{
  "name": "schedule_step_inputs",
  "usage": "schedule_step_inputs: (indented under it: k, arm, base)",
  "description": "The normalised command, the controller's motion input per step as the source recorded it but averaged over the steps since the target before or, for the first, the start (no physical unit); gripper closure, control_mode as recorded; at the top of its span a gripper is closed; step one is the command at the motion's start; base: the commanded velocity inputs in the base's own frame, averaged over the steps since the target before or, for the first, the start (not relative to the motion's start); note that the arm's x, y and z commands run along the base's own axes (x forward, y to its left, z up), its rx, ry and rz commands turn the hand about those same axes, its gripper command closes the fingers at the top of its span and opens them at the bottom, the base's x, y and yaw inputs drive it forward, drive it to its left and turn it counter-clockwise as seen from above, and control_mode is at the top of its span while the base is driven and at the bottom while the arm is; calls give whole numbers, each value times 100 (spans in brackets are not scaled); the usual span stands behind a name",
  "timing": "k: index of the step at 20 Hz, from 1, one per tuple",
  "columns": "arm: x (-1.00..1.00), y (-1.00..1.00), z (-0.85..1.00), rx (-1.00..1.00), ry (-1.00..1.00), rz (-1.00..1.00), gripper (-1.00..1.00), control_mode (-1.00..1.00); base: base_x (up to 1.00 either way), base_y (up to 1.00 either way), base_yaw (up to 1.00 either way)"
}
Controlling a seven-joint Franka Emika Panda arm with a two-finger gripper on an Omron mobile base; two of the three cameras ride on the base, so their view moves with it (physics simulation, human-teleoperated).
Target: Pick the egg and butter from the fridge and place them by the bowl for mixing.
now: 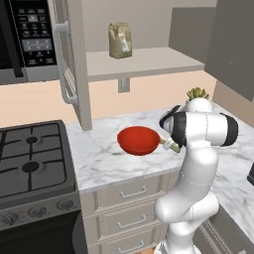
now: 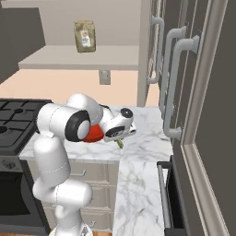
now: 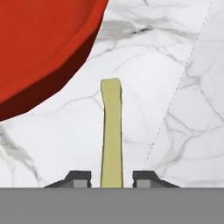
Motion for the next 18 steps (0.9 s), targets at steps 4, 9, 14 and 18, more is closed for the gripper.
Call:
schedule_step_inputs:
  k: [4,9,14,18]
  arm:
    - [1,0,2,0,4,0,-100,-100]
    - [0,0,46,0,0,0,-100,-100]
    - [-19,0,82,0,3,-4,-100,-100]
    - [-66,12,74,0,0,-16,-100,-100]
  base:
    - [0,0,0]
    - [0,0,0]
    - [0,0,0]
    - [0,0,0]
